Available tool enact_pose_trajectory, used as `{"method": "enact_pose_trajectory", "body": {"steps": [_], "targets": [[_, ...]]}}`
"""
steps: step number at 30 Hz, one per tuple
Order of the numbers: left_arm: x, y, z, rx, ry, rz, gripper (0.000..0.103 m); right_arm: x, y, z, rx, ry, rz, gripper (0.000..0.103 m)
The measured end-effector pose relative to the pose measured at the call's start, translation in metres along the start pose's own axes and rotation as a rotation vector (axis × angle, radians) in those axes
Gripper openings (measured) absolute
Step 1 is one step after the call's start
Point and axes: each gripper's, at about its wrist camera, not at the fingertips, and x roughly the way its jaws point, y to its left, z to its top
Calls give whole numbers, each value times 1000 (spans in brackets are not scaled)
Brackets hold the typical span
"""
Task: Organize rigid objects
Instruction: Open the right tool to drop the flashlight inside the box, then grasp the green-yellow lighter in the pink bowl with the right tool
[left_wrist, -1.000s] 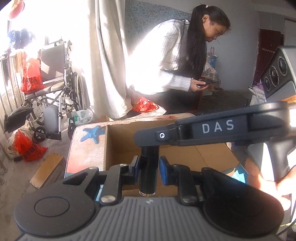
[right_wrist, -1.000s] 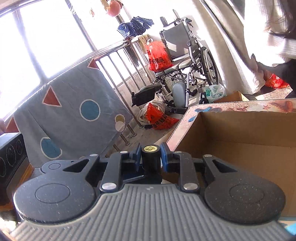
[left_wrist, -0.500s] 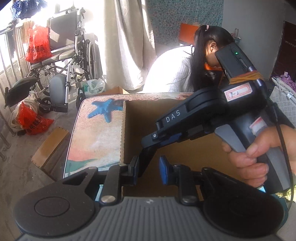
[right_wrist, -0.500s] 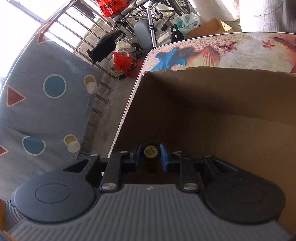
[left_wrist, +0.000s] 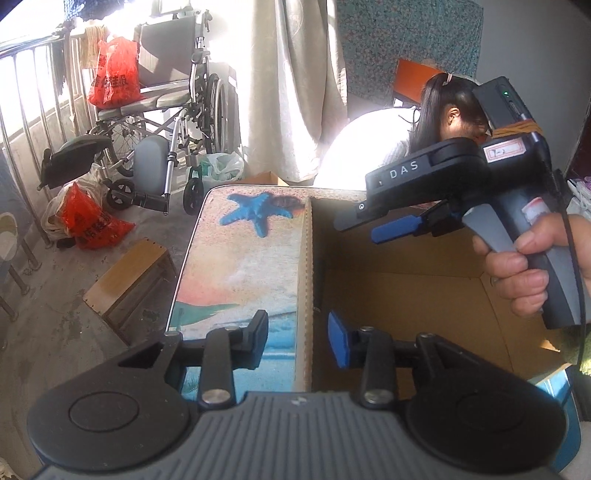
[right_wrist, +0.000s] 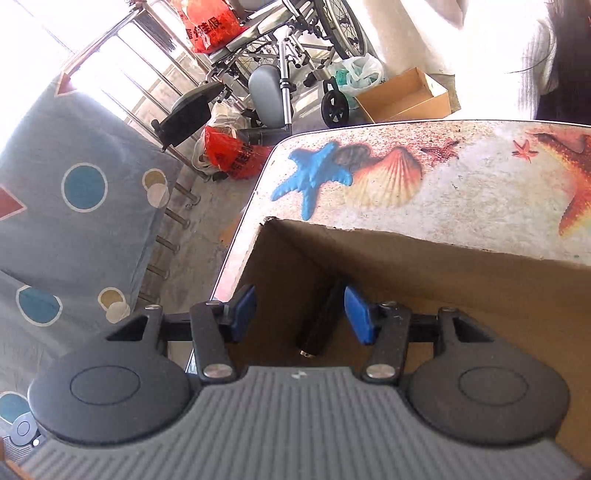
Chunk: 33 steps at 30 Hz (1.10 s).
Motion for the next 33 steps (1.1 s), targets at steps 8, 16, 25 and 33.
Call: {"method": "enact_pose_trajectory", "body": {"steps": [8, 16, 25, 33], "targets": [[-16, 11, -13, -57, 7, -7, 37, -133, -10, -63, 6, -124, 56, 53], [-57, -5, -37, -47, -36, -71, 42, -222, -39, -175, 126, -289, 152, 53], [-78, -37, -107, 58, 50, -247, 46, -189, -56, -310, 247, -289, 188, 54], [-43, -58, -161, 126, 150, -251, 41, -126, -41, -343, 285, -178, 195, 44]]}}
